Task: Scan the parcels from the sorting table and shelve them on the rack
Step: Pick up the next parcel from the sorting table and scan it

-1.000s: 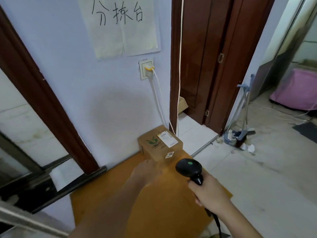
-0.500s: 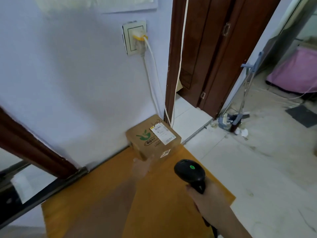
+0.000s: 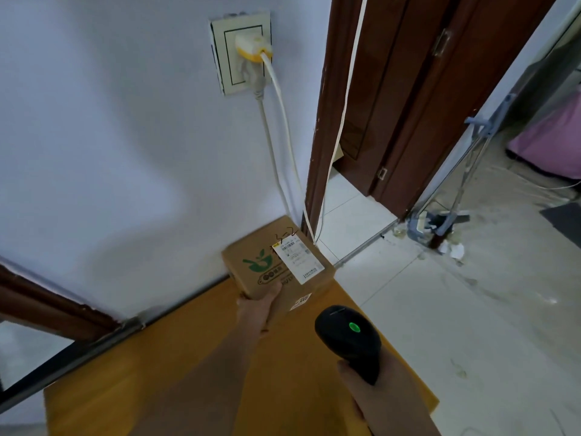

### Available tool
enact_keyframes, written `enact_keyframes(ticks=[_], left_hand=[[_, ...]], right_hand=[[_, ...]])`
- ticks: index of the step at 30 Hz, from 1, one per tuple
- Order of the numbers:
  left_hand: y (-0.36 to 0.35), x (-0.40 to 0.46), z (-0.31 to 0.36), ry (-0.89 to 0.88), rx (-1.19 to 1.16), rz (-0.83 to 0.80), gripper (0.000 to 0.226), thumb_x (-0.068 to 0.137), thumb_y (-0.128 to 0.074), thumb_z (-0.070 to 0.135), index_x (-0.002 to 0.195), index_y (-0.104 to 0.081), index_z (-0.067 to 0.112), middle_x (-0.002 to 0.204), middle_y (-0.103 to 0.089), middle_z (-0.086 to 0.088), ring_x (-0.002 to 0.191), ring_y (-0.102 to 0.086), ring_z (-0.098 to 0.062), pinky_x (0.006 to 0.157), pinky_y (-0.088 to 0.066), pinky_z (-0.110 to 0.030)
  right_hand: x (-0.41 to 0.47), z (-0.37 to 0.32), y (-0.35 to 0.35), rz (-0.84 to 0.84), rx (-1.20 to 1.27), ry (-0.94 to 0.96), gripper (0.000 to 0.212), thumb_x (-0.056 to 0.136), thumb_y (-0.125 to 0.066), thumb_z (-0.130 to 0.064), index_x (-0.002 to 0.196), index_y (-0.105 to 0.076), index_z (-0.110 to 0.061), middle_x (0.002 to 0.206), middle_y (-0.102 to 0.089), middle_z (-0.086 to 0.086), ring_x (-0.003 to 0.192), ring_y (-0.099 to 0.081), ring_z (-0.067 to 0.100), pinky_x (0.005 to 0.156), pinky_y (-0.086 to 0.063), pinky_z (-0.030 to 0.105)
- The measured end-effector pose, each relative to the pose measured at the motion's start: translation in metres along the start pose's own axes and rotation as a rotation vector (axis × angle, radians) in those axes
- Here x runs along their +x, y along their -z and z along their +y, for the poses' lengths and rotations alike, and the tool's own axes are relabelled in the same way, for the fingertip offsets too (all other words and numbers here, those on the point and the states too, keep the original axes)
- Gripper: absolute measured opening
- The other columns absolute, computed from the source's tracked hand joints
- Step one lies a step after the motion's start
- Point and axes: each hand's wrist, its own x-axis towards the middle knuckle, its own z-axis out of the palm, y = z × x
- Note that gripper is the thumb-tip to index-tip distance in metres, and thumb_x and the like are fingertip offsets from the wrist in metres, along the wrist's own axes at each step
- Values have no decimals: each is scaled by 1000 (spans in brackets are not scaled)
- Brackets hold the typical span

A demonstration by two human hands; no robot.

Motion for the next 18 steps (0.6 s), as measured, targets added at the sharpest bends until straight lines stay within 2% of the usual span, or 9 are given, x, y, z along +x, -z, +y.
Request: enact_keyframes(ticks=[3,6,10,12,16,18], left_hand=[[2,6,-1,24,24,2,112,74,-89,59,160,-28,22,149,-52,-11,111,-59,-31,75,-65,-52],[4,6,-8,16,50,20,111,73,-90,57,160,-28,29,146,-54,-7,107,-60,-29,71,-66,-52],[8,4,-30,-53,130,14,121,70,-92,59,164,-20,35,149,-54,-3,119,-64,-33,76,-66,-53],[10,0,-45,-100,138,1,124,70,-92,58,166,-16,37,147,-56,0,113,-65,-28,83,-65,-51],[9,-4,-73,-208,164,-6,142,46,-91,78,162,-16,45,140,-62,4,111,-68,-19,88,-66,-45],[8,-3,-83,-241,167,-12,140,43,-92,79,159,-18,50,137,-63,8,114,-68,-17,87,-66,-43]], right_hand=[[9,0,4,-12,23,-8,16,84,-71,-35,94,-58,-39,57,-65,0,56,-63,14,65,-54,29],[17,-2,4,12,24,-9,13,85,-70,-36,93,-59,-34,62,-67,1,62,-65,18,69,-55,31],[29,-7,7,23,50,15,9,89,-69,-23,87,-60,-24,61,-65,6,59,-61,19,63,-51,27],[33,-7,8,17,51,32,11,91,-68,-21,84,-59,-20,58,-65,6,53,-60,17,58,-49,24],[39,-8,7,-21,29,37,14,92,-66,-17,81,-57,-17,56,-62,4,47,-57,11,51,-44,18],[41,-6,5,-12,17,31,15,91,-66,-16,80,-57,-16,58,-64,9,48,-57,14,50,-47,20]])
